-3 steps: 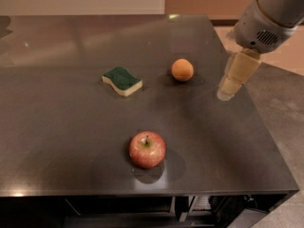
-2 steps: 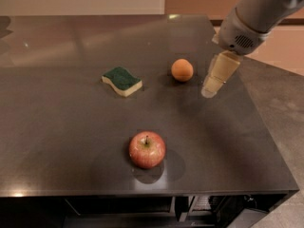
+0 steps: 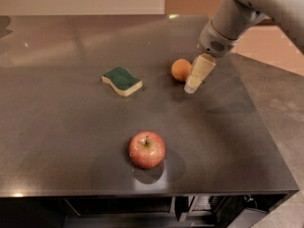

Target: Move orange near apple

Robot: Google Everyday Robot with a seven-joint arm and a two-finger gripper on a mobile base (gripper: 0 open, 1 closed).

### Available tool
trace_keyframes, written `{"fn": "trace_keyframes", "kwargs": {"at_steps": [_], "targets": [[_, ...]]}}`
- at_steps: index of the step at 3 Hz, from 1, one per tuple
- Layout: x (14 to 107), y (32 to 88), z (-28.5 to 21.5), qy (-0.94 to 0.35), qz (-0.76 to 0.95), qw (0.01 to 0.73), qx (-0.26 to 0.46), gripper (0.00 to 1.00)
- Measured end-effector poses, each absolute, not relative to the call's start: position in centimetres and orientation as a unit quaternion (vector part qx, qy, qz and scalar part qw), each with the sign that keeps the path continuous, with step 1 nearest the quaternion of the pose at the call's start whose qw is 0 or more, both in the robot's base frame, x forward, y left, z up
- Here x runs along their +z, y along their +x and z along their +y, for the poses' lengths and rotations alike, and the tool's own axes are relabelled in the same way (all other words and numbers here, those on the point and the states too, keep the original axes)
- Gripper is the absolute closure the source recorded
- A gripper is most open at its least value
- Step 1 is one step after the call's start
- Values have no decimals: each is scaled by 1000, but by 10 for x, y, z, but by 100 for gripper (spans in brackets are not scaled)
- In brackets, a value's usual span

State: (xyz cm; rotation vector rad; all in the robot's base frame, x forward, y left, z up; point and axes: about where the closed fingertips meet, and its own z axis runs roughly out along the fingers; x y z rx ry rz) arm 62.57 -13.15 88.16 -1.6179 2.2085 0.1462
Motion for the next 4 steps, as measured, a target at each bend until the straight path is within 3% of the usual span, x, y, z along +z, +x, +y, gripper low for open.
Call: {"fn": "trace_keyframes", "kwargs": {"at_steps": [2, 3, 4], "targets": [[856, 664, -120, -569, 798, 186, 73, 0], [850, 669, -117, -568, 798, 182, 84, 17], [849, 670, -114, -570, 796, 182, 93, 41]]}}
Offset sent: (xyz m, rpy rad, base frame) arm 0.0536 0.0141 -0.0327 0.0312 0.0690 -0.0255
